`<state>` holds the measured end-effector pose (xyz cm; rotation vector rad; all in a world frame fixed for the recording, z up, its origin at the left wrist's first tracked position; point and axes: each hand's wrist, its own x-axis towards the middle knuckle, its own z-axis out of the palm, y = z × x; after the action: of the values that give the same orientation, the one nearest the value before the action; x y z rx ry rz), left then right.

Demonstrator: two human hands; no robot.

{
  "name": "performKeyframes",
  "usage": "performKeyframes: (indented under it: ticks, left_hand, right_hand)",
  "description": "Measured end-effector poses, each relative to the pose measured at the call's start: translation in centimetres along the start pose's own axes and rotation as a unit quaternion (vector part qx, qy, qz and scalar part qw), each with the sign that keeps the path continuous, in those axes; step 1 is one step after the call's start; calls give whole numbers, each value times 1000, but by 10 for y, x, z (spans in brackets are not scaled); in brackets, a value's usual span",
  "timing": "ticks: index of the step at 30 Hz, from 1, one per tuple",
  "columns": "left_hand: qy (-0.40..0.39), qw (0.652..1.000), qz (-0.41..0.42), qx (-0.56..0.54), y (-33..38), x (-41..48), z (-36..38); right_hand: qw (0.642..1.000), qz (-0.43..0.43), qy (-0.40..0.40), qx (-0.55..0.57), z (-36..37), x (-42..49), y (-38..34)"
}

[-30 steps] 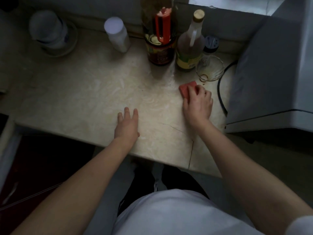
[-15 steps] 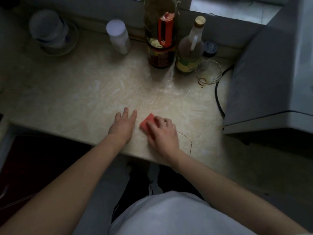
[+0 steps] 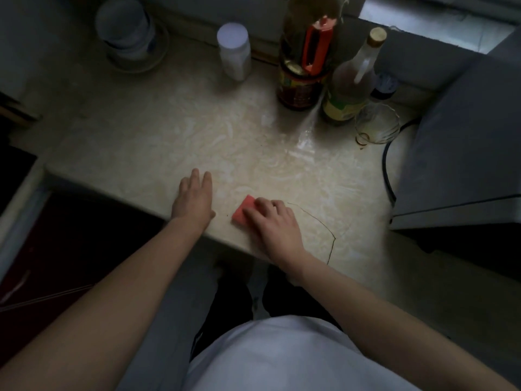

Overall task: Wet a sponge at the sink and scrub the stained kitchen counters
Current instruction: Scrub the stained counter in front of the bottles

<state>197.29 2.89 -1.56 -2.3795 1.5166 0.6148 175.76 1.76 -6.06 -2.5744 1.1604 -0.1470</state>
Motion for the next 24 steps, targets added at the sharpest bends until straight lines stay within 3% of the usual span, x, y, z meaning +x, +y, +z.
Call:
performKeyframes:
  ticks: [8, 14, 20, 24]
  left_hand:
    - [-53, 998, -17, 2, 2, 19, -1]
    - [-49, 998, -14, 27, 3, 22, 1]
    - [-40, 999, -10, 27, 1, 23, 5]
    - [-53, 998, -9, 18, 0, 23, 3]
  right_hand:
    - [982, 184, 46, -19, -35, 72, 73]
    - [951, 298, 86, -18, -52, 111, 114]
    - [950, 299, 86, 11, -44, 110, 99]
    - [973, 219, 70, 35, -30, 93, 59]
